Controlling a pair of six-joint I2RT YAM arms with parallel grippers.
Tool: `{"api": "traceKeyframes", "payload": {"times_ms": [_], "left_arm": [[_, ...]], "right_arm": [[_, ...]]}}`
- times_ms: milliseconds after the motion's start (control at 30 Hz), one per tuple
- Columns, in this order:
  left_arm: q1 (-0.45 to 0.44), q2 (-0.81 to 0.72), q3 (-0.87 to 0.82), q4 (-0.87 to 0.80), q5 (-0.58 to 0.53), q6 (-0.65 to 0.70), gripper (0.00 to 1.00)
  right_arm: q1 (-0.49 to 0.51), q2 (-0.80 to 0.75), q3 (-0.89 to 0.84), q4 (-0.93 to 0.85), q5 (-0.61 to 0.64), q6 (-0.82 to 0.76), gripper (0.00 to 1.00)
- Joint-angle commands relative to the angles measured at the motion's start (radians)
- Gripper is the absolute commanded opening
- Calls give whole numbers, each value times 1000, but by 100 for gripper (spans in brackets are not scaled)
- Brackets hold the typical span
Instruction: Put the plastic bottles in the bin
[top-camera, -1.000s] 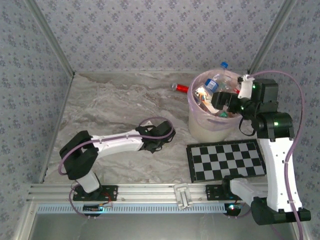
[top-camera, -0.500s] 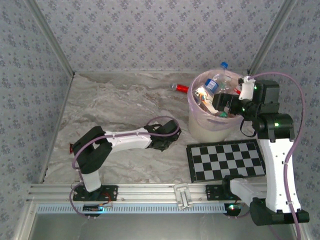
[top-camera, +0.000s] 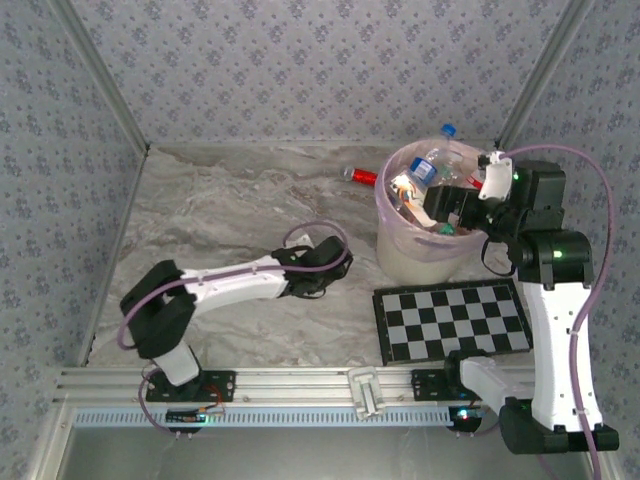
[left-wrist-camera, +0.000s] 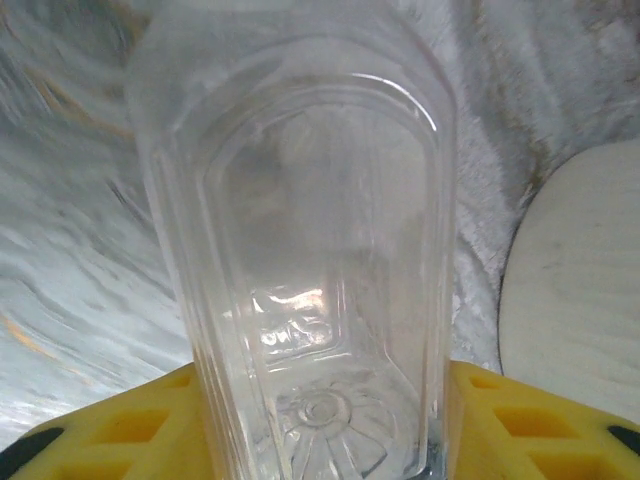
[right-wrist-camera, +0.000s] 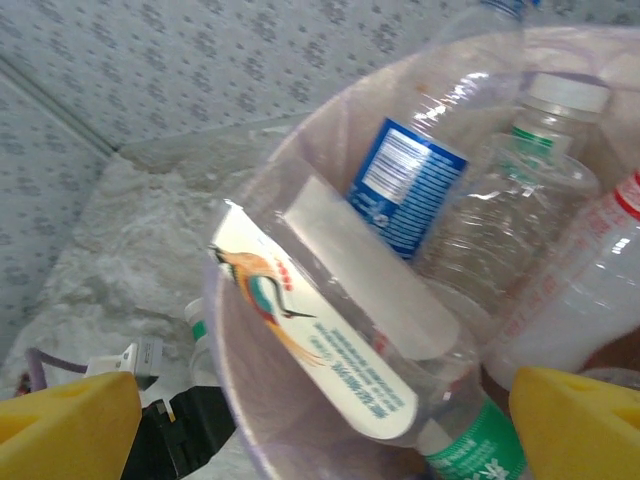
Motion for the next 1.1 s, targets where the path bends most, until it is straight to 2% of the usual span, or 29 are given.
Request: {"api": "traceKeyframes", "payload": {"times_ms": [0,100,167,267,367,567,667,800,900,1000,1067], "left_arm": [[34,-142,-46,52,-60,290,40],[66,-255,-88,141,5,484,34],[98,-320,-101,205,111,626,32],[120,-385,-88,242,229,788,32],[127,-422,-69,242,305,887,31],[128,-478,-87,315,406,953,31],[128,-503,-106,359,416,959,31],[129,-522,-115,378,431,967,31],[128,-530,-133,409,456,969,31],[128,-523,-128,403,456,970,31],[128,-521,-126,400,453,970,31]], "right_arm": [[22,-8,38,69,-135,59,96],[83,24,66,94,-196,80,95],[146,50,84,120,-201,90,95],[243,103,117,167,-191,109,94],[325,178,160,199,-161,119,92],[424,307,211,255,-111,148,90],[464,359,224,279,-102,153,90],[485,413,228,278,-63,143,91],[486,449,222,303,-98,146,90],[493,483,225,340,-191,177,73],[502,489,212,353,-195,189,68]]}}
